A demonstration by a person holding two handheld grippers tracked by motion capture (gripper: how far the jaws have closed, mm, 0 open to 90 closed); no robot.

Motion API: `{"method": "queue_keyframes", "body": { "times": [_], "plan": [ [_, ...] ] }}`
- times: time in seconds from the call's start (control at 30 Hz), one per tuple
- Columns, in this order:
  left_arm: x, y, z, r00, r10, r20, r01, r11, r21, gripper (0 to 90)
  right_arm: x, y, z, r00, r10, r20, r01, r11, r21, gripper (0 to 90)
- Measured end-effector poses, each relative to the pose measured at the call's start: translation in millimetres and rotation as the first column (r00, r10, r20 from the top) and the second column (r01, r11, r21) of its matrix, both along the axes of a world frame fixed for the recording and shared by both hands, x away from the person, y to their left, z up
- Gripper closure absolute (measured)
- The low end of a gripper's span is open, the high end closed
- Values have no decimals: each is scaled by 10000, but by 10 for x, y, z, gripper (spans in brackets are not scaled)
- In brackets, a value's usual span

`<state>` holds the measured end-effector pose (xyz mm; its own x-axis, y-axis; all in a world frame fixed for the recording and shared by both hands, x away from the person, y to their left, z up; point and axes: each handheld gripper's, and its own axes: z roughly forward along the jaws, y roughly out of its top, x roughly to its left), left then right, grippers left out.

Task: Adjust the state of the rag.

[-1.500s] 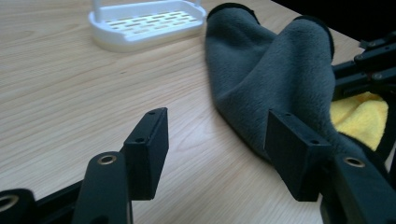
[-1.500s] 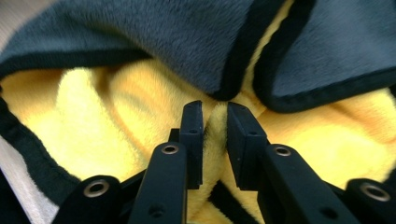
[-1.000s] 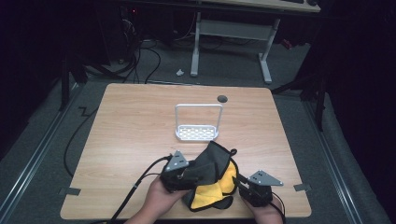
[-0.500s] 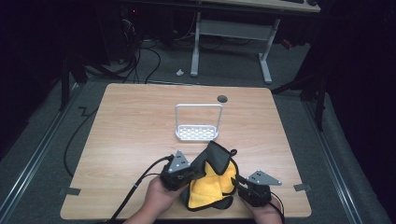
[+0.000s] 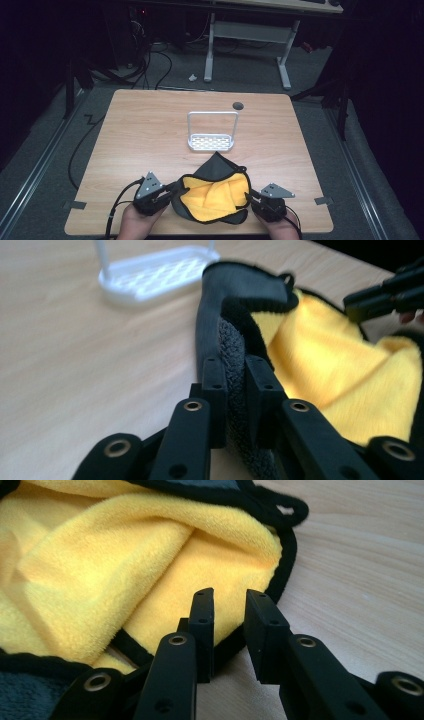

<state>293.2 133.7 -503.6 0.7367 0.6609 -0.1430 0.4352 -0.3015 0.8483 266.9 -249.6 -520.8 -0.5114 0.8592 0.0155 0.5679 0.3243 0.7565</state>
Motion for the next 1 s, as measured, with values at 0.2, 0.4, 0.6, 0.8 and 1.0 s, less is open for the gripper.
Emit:
{"method": "queue_keyframes", "body": {
  "times": [0.2, 0.4, 0.6, 0.8, 1.0],
  "plan": [
    [-60, 291, -150, 9962, 406, -765, -355, 9971, 672, 731, 35, 15, -54, 9996, -75, -265, 69, 9997, -249, 754],
    [-116, 497, -190, 9875, 1254, -954, -1175, 9895, 847, 611, 40, 15, -56, 9995, -93, -286, 86, 9997, -250, 753],
    [14, 297, 156, 9922, 1243, -45, -1244, 9919, -274, 589, 43, 13, -49, 9996, -87, -254, 80, 9997, -246, 746],
    [422, -268, 21, 9943, 256, -1031, -121, 9915, 1299, 470, -12, -13, 3, 9991, -378, -195, 381, 9991, 159, 568],
    [383, 29, -102, 9923, 809, -941, -662, 9865, 1499, 867, 24, 35, -73, 9978, -307, -591, 319, 9993, 190, 595]
  ]
}}
